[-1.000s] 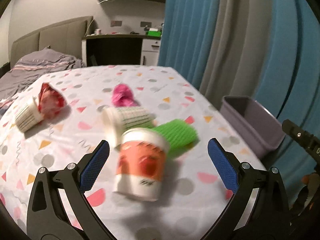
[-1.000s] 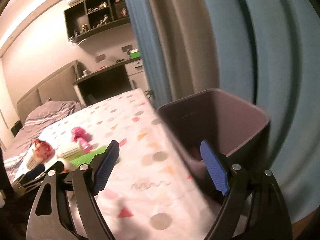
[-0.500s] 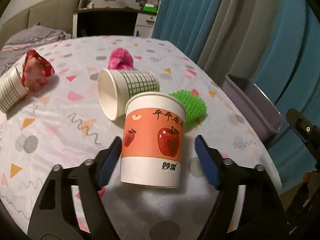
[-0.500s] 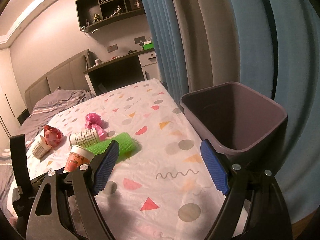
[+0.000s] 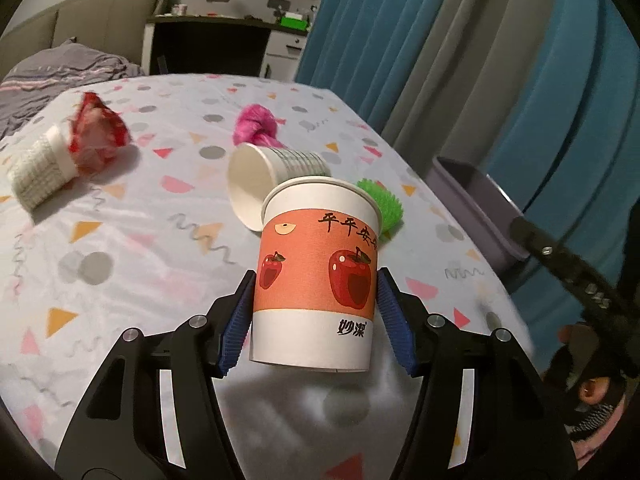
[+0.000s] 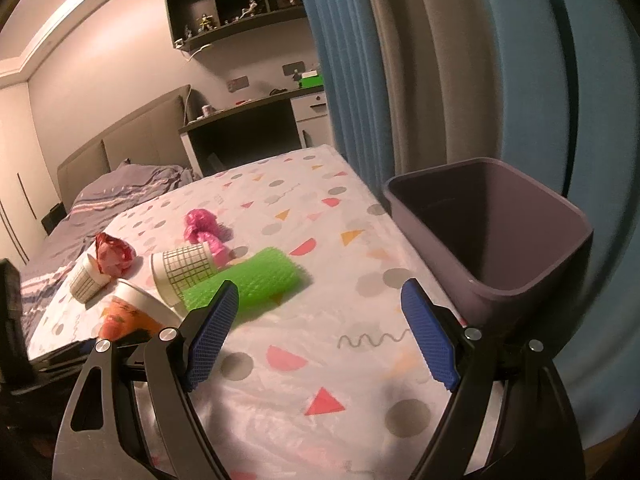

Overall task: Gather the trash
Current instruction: 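Grasp the orange apple-print cup rim with the left gripper and lift it, then grasp the white grid-pattern cup rim with the right gripper while the left holds the orange cup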

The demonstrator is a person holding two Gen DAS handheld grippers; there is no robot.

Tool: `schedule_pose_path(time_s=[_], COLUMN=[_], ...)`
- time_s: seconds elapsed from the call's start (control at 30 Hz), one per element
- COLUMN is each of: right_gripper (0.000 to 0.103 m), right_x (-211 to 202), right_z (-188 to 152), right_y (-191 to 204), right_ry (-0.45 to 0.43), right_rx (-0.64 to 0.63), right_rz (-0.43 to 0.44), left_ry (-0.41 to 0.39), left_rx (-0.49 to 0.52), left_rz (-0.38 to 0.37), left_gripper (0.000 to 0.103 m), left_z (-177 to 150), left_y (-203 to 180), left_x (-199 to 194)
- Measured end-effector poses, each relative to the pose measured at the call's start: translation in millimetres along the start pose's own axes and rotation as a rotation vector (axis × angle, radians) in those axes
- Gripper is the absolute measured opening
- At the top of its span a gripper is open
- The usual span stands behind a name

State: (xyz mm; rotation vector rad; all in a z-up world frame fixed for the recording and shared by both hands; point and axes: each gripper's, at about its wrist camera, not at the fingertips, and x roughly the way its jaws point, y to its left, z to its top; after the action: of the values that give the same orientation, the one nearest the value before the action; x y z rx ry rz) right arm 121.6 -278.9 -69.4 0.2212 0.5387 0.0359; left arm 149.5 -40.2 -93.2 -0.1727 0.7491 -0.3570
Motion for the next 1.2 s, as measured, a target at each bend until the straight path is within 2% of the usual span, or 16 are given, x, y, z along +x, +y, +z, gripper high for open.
schedule_pose_path(time_s=[0.2,0.43,0.7,0.9,1.13,1.2], right_gripper=[0.081,0.082,0.081,0.065,0.026,0.021], right_x=[9,34,67,92,112,113], right_z=[0,5,-3,-2,-12,-15], right_y=[27,76,136,164,177,177], right_ry=[0.027,0.066,0.102,0.116,0.175,0.181], right_rx=[-0.048,-0.141,-0.254,-0.314,-0.332,-0.333], right_rz=[0.043,0.110,0.114,0.045,-0.018,-0.033], left_ry=[-0.069,-0.123,-0.152,-0.155,-0.159,-0.158], left_rx=[-0.043,-0.118,-0.169,-0.188,-0.204,-0.210], left_rz=[0.042,0.094,0.129,0.116,0.103,0.097], left_gripper=[0.059,0.059,0.059,0.059,0.059,0.059], left_z=[2,5,6,1,-3,-4], left_y=[24,60,88,102,113,116], left_x=[-30,-51,-61,-65,-69,-70])
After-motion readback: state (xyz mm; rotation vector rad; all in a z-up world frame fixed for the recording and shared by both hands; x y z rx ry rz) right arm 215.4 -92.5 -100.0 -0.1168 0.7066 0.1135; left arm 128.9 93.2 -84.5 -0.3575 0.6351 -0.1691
